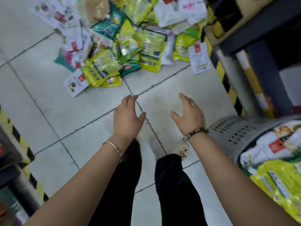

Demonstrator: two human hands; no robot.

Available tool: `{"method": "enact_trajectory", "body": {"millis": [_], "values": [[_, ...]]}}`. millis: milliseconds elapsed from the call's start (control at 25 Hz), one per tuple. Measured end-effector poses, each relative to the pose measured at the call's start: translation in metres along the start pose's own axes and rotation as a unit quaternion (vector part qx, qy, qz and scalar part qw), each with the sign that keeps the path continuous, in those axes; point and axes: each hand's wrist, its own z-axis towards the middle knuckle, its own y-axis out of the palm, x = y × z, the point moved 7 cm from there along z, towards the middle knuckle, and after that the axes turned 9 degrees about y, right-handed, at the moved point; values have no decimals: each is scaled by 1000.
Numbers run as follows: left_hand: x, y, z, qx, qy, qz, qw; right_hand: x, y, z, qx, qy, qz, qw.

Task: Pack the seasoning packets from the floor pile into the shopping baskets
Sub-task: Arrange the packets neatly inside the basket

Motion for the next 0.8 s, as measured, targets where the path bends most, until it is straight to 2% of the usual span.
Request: {"method": "enact_trajectory", "body": {"millis": [240,400,520,640,800], "values": [[-123,-84,7,20,-79,-1,997,-140,46,5,-62,-40,-53,996],[-180,-110,22,28,-119,-5,992,-207,69,26,-90,-75,-91,989],[-214,-113,44,8,-140,7,990,-244,82,60,-95,-101,-119,983],[-249,-112,70,-50,-167,28,984,-270,97,100,-116,-104,-143,977],[-294,-112,108,-54,-195,40,979,-296,124,152,-138,-128,-191,964]]}}
